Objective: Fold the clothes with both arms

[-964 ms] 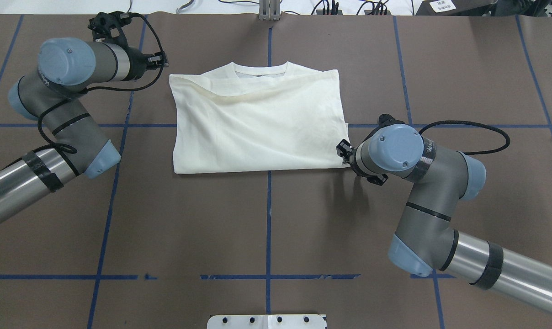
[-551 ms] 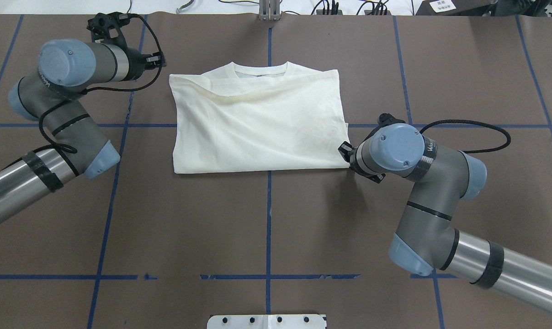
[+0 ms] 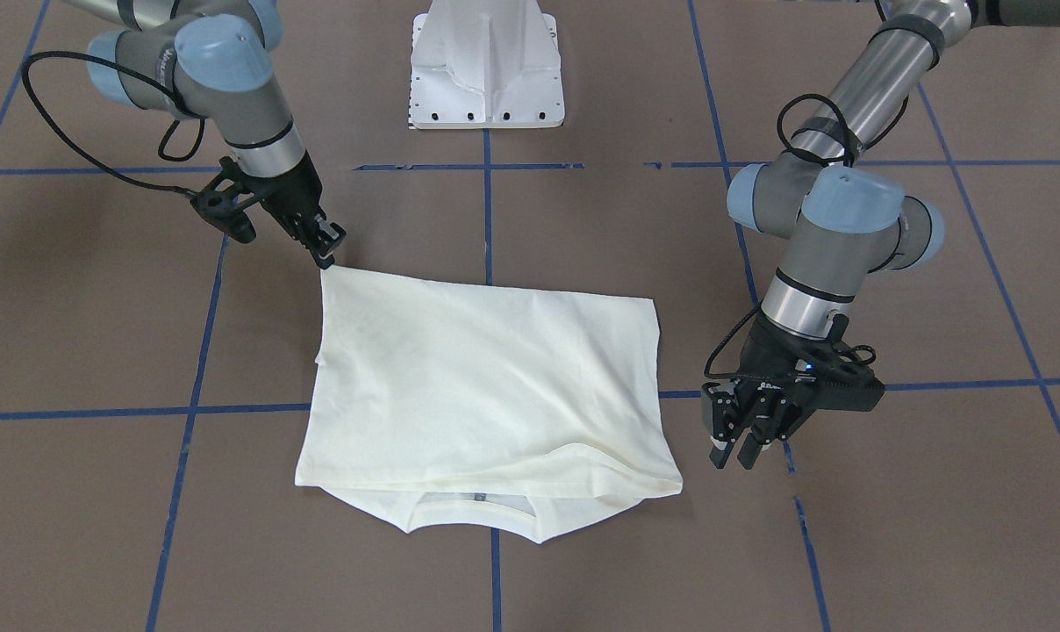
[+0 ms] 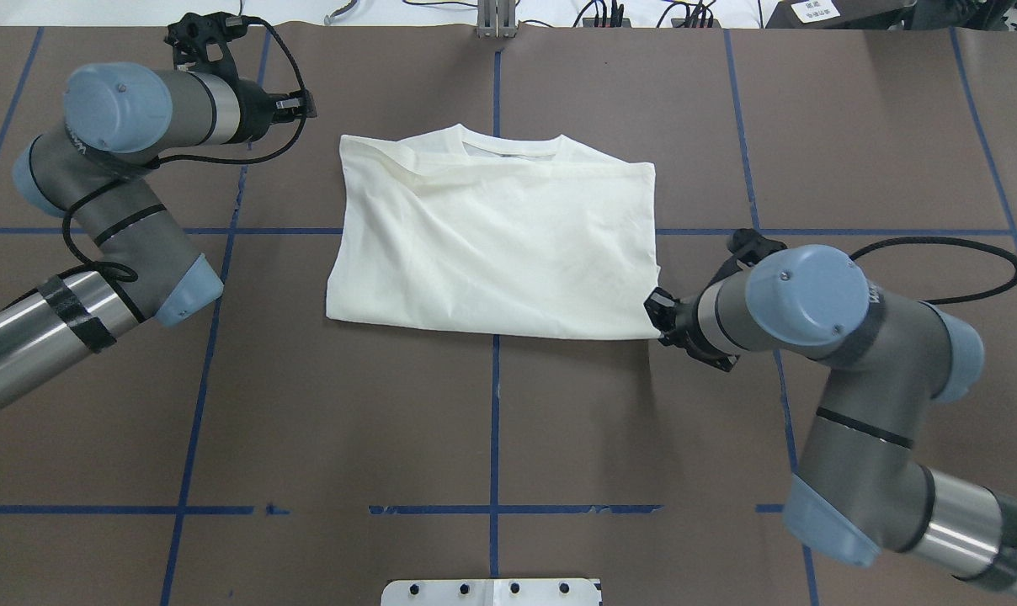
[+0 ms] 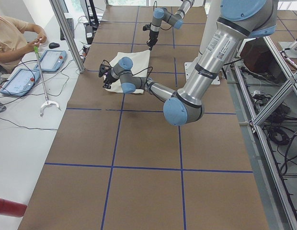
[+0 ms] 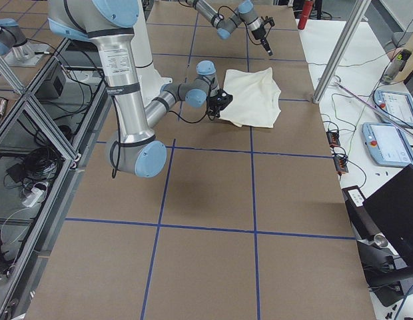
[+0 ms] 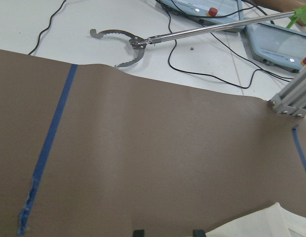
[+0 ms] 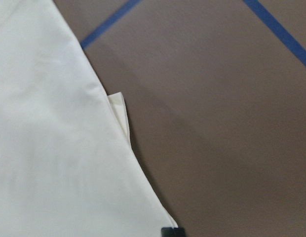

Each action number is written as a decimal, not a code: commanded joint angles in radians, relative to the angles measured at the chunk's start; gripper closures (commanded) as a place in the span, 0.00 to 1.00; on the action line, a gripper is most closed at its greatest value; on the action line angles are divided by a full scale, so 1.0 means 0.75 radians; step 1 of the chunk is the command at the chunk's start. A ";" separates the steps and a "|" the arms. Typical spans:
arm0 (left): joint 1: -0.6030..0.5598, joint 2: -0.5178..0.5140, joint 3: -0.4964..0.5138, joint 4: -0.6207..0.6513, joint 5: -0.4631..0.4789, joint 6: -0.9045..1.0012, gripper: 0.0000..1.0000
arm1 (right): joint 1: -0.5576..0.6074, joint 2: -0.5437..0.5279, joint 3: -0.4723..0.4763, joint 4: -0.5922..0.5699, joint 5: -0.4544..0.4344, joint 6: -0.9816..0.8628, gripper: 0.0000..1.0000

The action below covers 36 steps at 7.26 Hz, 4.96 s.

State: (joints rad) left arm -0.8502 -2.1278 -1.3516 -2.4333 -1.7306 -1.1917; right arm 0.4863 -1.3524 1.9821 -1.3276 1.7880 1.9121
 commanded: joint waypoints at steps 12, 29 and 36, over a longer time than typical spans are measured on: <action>0.546 0.156 -0.444 0.268 -0.275 -0.839 0.28 | -0.138 -0.232 0.238 -0.060 0.025 0.057 0.00; 0.081 -0.283 0.305 0.010 -0.249 -0.338 1.00 | -0.068 -0.026 0.166 -0.067 -0.054 0.017 0.00; 0.054 -0.254 0.268 -0.130 -0.251 -0.264 0.35 | -0.123 0.254 -0.192 -0.069 -0.159 0.076 0.00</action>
State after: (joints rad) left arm -0.8110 -2.3662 -1.0808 -2.5397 -1.8861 -1.3827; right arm 0.4038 -1.2092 1.9157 -1.3789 1.6739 1.9491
